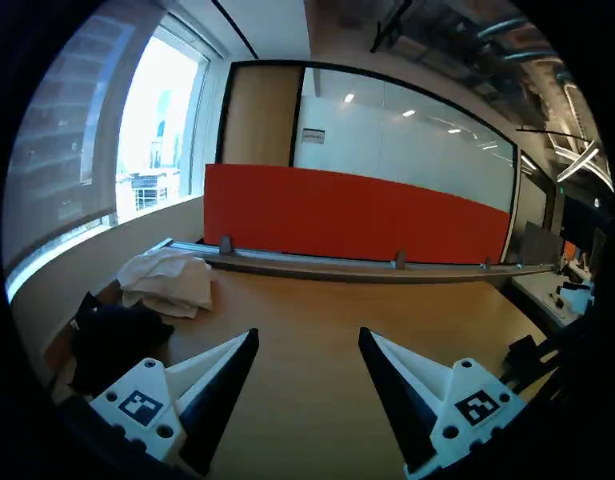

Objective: Fold towel

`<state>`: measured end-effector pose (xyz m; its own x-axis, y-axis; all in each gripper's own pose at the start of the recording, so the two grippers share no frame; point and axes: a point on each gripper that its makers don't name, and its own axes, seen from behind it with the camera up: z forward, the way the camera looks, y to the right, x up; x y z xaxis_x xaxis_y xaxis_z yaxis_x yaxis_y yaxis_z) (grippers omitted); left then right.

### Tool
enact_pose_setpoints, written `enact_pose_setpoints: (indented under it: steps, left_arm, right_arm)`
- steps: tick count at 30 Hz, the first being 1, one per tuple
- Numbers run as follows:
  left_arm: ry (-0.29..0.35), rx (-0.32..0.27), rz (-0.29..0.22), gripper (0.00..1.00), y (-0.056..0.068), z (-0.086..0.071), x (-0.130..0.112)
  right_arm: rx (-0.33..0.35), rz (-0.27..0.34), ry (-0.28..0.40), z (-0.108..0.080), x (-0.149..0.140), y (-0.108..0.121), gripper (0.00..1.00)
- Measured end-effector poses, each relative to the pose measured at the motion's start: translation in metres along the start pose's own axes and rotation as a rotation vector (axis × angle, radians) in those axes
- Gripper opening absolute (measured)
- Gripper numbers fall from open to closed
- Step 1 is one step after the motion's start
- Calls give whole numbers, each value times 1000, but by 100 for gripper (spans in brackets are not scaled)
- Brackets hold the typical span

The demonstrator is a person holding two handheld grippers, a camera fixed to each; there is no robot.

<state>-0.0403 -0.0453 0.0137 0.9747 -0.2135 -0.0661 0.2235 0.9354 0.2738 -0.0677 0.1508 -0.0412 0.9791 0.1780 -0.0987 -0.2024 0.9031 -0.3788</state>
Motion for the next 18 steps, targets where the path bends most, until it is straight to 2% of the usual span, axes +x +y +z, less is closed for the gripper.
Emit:
enact_pose_setpoints:
  steps: [10, 18]
  left_arm:
    - [85, 12, 1, 92, -4, 1, 26]
    - [129, 27, 3, 92, -10, -2, 38]
  right_arm:
    - [33, 52, 81, 5, 29, -43, 94]
    - [22, 79, 131, 11, 45, -65, 94]
